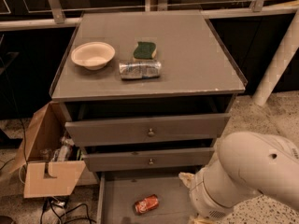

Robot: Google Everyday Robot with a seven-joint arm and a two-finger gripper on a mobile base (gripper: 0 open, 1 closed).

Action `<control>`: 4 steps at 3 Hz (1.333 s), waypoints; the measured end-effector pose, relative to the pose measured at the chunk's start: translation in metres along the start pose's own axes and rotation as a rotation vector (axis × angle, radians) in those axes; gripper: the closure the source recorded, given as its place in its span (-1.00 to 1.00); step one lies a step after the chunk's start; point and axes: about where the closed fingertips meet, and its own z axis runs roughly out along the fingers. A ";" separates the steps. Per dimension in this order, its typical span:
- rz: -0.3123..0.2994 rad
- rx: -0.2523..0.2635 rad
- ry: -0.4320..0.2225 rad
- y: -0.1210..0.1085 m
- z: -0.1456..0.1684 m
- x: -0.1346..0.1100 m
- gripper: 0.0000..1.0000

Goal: Pick coke can from bottom drawer and place on counter

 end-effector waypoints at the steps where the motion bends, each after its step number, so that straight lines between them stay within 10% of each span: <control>1: 0.033 -0.001 -0.059 -0.008 0.044 0.015 -1.00; 4: 0.073 -0.015 -0.149 -0.045 0.119 0.036 -1.00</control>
Offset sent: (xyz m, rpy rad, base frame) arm 0.0438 -0.0022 -0.1326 0.1408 -0.0432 -0.0832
